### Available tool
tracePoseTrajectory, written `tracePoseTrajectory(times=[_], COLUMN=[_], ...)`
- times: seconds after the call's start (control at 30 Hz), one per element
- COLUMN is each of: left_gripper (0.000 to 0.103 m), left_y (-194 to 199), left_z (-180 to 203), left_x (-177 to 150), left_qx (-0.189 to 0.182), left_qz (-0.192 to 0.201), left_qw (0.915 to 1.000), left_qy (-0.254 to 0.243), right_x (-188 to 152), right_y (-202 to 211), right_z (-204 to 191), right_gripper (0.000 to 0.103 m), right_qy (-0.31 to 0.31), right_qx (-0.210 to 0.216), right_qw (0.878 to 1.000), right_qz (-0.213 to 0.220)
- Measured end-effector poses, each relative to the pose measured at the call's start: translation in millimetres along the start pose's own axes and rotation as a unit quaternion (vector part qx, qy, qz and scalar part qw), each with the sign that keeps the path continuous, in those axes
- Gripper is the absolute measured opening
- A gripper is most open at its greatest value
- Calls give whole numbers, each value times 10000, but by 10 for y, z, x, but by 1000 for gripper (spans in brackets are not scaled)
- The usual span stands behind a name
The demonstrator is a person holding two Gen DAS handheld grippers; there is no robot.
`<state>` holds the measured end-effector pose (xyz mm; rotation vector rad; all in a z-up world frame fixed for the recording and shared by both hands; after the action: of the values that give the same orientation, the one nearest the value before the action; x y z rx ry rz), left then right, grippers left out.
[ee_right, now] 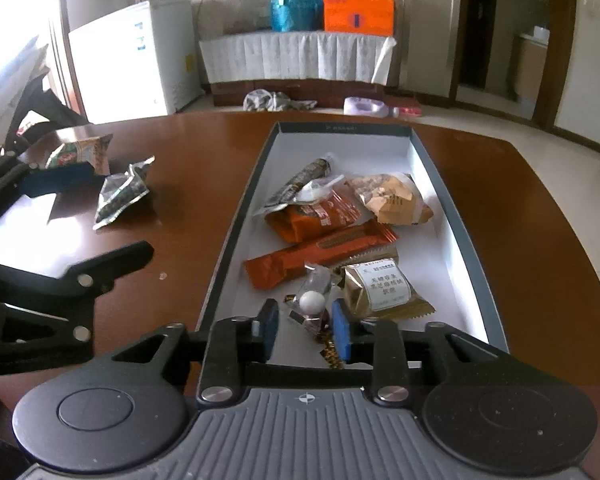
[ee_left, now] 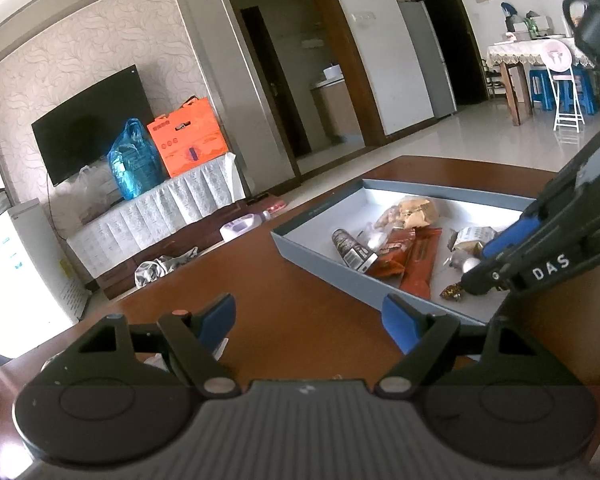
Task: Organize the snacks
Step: 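Open the right gripper to drop the small white-ball packet into the box, then move both grippers toward the green prawn cracker bag and clear seed packet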
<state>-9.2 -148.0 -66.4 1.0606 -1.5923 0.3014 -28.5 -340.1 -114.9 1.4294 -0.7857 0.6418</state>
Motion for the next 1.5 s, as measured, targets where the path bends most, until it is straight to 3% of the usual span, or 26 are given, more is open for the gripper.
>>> tracePoseTrajectory(times=[0.07,0.2,0.6,0.97,1.27,1.5], left_gripper=[81,86,89,89,89,89], left_y=[18,101,348,479,604,638], left_z=[-8,-45,-590,-1371,-1844,-2029], left_x=[3,-8,-129,-294,-307,-412], left_qx=[9,51,576,1412,1806,1939], left_qz=[-9,-5,-149,-565,-590,-688], left_qw=[10000,10000,9981,9853,9772,9729], left_qy=[-1,-27,170,783,943,1051], right_x=[26,86,243,417,529,549], right_y=[72,250,230,21,-134,-272], right_z=[-32,-136,-781,-1178,-1420,-1760], right_gripper=[40,61,75,75,75,75], right_qy=[-35,-77,499,269,-156,189], right_qx=[7,112,725,894,1043,1115], right_qw=[9999,9989,9940,9939,9928,9922], right_qz=[100,457,654,589,566,525])
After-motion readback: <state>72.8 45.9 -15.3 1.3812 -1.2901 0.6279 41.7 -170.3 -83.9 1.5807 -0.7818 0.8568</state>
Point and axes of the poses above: each gripper's, at about its wrist camera, not at the fingertips, and y roughly against the way its jaws point, z to its right, x to its top, the point moved 3 cm from there along -y, roughly the way its jaws point, and after that the axes turned 4 degrees about z, right-handed, at the moved point
